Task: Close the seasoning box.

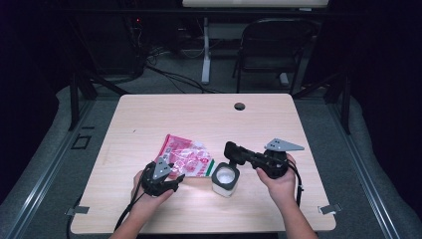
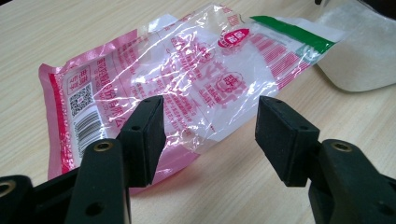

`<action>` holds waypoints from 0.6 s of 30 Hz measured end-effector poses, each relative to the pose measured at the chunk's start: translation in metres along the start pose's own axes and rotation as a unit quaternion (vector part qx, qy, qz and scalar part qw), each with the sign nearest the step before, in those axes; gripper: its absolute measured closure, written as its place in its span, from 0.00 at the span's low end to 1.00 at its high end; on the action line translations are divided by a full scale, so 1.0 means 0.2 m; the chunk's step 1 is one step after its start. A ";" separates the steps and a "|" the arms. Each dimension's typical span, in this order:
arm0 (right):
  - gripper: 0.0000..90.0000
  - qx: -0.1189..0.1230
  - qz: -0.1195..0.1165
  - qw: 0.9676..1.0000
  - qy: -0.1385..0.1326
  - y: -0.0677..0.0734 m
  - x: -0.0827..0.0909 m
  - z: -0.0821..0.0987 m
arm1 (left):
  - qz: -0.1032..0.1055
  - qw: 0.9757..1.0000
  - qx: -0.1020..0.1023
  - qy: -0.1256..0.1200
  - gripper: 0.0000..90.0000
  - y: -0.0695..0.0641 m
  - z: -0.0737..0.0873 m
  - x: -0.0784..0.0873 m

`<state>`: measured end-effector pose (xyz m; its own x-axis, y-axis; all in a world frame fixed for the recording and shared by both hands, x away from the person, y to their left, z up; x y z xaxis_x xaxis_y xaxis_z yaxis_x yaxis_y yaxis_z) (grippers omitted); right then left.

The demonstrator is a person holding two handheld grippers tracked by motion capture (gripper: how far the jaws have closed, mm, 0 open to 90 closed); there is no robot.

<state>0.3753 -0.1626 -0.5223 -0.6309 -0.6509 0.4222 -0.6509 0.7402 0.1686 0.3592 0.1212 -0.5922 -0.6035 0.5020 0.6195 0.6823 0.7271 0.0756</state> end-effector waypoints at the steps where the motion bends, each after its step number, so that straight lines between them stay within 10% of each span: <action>1: 0.93 0.001 0.001 1.000 0.001 0.00 0.00 0.00 | 0.000 1.000 0.003 -0.002 0.48 0.00 0.00 0.00; 18: 0.94 0.044 0.023 0.999 0.005 0.03 0.01 0.00 | -0.003 1.000 0.016 -0.014 0.48 0.04 -0.02 0.02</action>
Point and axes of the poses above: each handheld gripper's, and its own axes: x roughly backward along the jaws, z roughly out of its underside, y roughly to its left, the point moved 7 cm from there along -x, roughly forward along the jaws, and after that the axes turned 2 degrees about x, right-handed, at the moved point
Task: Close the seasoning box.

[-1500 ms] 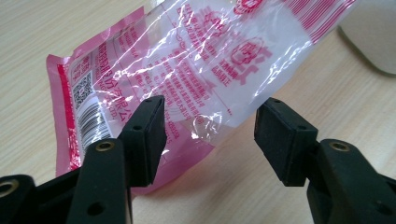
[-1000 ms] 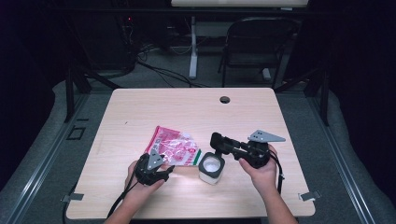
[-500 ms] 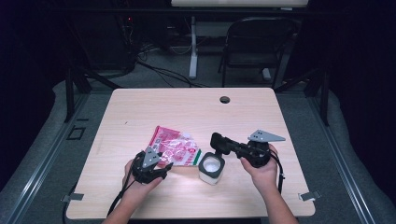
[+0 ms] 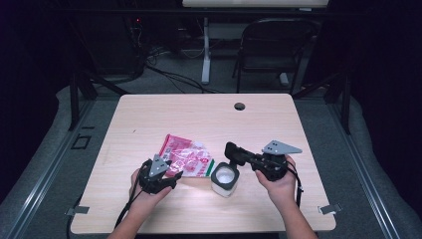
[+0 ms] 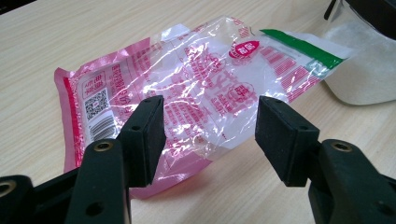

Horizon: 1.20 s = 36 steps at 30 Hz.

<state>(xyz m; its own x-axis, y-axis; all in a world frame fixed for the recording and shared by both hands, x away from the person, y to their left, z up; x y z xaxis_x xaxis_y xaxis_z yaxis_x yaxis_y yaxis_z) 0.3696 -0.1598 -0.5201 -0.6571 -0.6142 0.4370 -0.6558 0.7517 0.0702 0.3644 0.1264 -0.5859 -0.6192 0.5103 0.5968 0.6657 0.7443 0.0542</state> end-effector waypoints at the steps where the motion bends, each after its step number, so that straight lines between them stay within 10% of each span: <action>1: 0.94 0.007 0.004 1.000 0.000 0.00 0.00 0.00 | 0.000 1.000 -0.001 0.000 0.48 0.00 0.00 0.00; 14: 0.94 0.059 0.021 0.998 0.004 0.08 0.00 -0.01 | -0.005 1.000 0.007 -0.009 0.48 0.03 -0.02 0.01; 36: 0.73 0.077 -0.014 0.997 0.015 0.23 0.01 0.05 | -0.005 0.999 0.035 -0.031 0.48 0.12 -0.09 0.00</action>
Point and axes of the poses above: each handheld gripper's, and its own axes: x roughly backward along the jaws, z roughly out of its underside, y roughly to its left, the point moved 7 cm from there along -x, roughly forward along the jaws, and after that the axes turned 2 degrees about x, right-handed, at the moved point
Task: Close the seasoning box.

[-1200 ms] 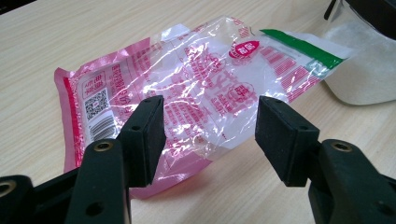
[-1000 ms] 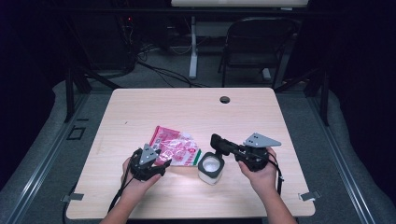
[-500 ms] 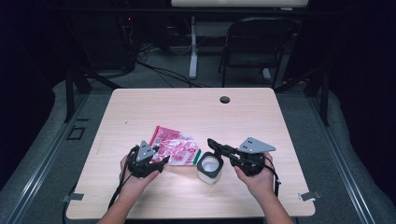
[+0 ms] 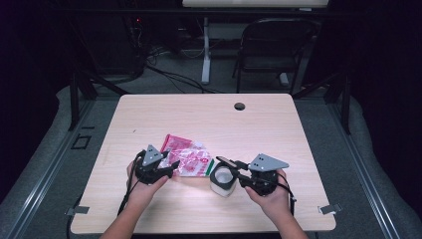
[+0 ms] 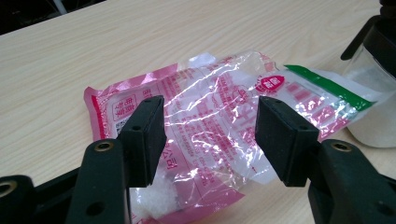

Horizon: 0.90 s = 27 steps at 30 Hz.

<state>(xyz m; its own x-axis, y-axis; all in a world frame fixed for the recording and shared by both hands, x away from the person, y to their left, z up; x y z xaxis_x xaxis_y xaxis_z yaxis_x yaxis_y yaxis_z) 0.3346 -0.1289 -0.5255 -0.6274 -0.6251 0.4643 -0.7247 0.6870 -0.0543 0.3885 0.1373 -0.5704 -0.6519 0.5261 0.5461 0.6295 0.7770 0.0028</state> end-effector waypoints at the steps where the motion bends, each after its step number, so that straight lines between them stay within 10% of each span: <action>1: 0.72 -0.001 -0.002 1.000 0.002 0.00 0.00 0.00 | 0.000 1.000 0.001 -0.001 0.48 0.01 0.00 0.00; 27: 0.56 0.008 -0.017 1.000 0.021 0.07 -0.02 0.04 | -0.008 1.000 0.000 -0.003 0.48 0.04 -0.02 -0.01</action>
Point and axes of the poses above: each handheld gripper's, and its own axes: x roughly backward along the jaws, z roughly out of its underside, y roughly to its left, the point moved 7 cm from there along -x, roughly forward along the jaws, and after that the axes turned 2 degrees about x, right-handed, at the moved point
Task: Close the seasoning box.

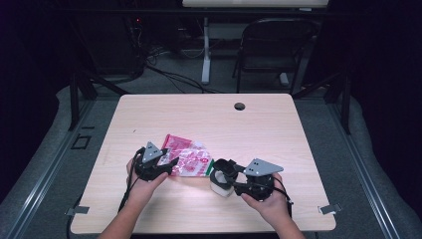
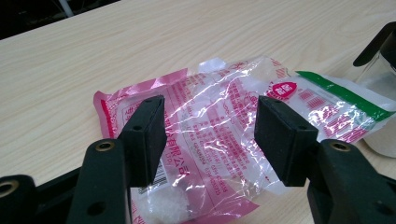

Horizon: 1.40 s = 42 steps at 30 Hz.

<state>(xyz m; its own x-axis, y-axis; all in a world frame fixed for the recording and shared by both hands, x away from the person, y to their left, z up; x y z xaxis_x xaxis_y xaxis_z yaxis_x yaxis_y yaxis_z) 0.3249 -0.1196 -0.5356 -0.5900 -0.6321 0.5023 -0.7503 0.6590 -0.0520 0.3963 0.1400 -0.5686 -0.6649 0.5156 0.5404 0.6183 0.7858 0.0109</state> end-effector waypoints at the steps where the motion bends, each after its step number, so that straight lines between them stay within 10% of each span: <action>1: 0.56 0.001 0.000 1.000 0.000 0.00 0.00 0.00 | 0.000 1.000 0.000 0.000 0.48 0.00 0.00 0.00; 20: 0.54 -0.015 -0.014 1.000 -0.010 0.00 -0.01 -0.03 | -0.011 1.000 0.002 0.003 0.49 0.02 0.02 0.03; 42: 0.54 -0.093 0.044 0.995 -0.016 -0.26 0.05 0.06 | -0.025 0.999 0.025 0.008 0.49 0.10 0.05 0.04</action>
<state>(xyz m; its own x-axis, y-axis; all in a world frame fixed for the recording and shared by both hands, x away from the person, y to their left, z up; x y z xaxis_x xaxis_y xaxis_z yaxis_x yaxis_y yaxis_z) 0.3543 -0.1664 -0.5381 -0.6620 -0.5801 0.4746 -0.6299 0.7738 0.0672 0.3984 0.1633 -0.5720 -0.6874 0.4704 0.5533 0.5628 0.8266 -0.0034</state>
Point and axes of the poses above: each handheld gripper's, and its own axes: x roughly backward along the jaws, z roughly out of its underside, y roughly to its left, the point moved 7 cm from there along -x, roughly forward along the jaws, and after that the axes turned 2 degrees about x, right-handed, at the moved point
